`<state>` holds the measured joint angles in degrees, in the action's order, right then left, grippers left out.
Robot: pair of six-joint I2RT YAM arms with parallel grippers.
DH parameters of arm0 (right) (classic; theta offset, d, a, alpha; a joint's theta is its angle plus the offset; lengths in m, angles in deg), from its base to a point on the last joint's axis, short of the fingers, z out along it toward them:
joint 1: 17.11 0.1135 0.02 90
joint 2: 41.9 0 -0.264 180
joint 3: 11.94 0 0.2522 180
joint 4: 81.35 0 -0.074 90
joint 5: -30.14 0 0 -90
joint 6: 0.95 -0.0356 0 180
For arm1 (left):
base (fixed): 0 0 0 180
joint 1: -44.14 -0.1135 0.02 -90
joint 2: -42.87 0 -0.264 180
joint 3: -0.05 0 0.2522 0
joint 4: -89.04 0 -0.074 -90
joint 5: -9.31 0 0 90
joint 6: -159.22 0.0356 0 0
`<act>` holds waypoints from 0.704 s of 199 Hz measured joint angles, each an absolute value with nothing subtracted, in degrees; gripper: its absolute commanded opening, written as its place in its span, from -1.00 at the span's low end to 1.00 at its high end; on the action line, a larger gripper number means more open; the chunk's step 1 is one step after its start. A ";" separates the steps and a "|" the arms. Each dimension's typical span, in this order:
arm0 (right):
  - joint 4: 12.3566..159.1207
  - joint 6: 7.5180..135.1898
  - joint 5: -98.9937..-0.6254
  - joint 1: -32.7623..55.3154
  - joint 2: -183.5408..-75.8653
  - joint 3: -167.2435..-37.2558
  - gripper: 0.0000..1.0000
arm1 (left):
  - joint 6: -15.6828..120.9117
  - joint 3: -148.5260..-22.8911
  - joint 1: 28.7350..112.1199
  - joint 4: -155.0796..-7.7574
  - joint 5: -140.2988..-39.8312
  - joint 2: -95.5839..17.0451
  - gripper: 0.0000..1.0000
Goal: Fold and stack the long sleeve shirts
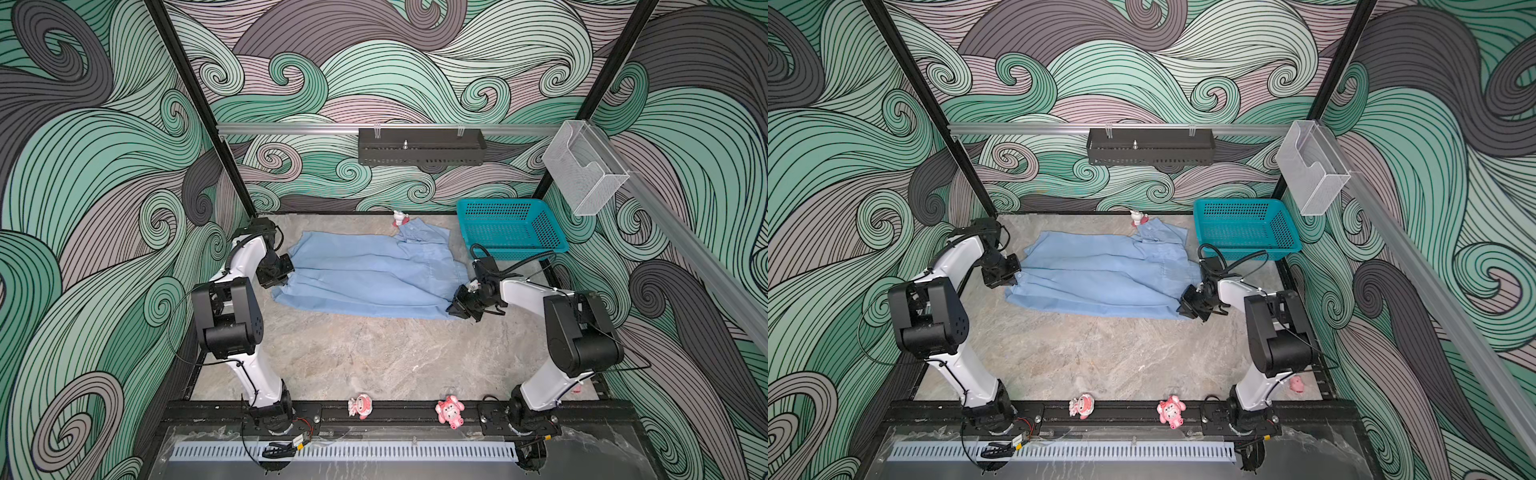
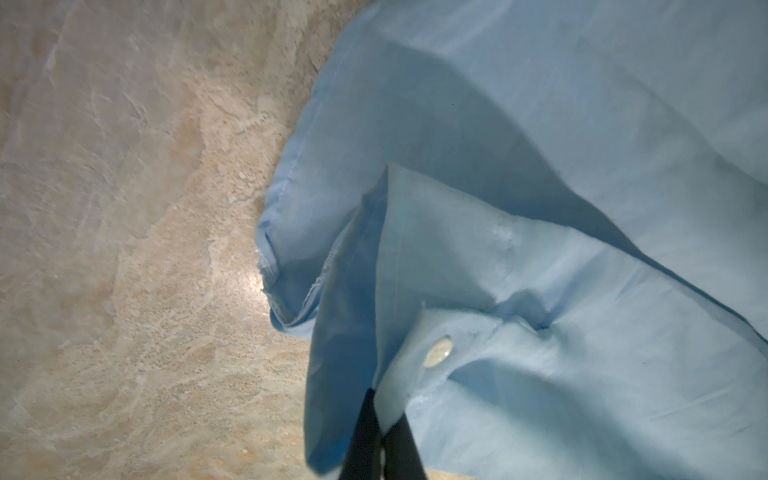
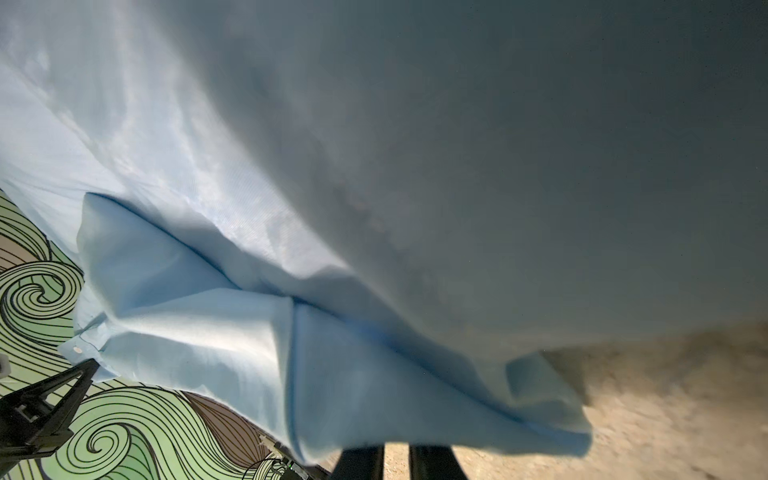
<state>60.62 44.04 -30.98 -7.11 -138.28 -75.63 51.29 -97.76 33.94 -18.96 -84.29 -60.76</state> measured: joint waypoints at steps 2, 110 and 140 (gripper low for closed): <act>60.55 44.06 -30.98 -7.11 -138.28 -75.63 -0.72 | 51.35 -97.80 33.96 -19.07 -84.22 -60.78 -1.00; 52.03 48.85 -31.77 -6.30 -129.21 -76.87 -0.06 | 52.99 -98.44 35.32 -16.64 -76.60 -62.27 -0.18; 46.58 50.84 -34.96 -3.11 -120.10 -79.96 0.01 | 52.64 -99.09 35.36 -14.98 -76.57 -58.09 -0.10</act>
<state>46.58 50.84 -34.96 -3.11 -120.10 -79.96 52.64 -99.09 35.36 -14.98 -76.57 -58.09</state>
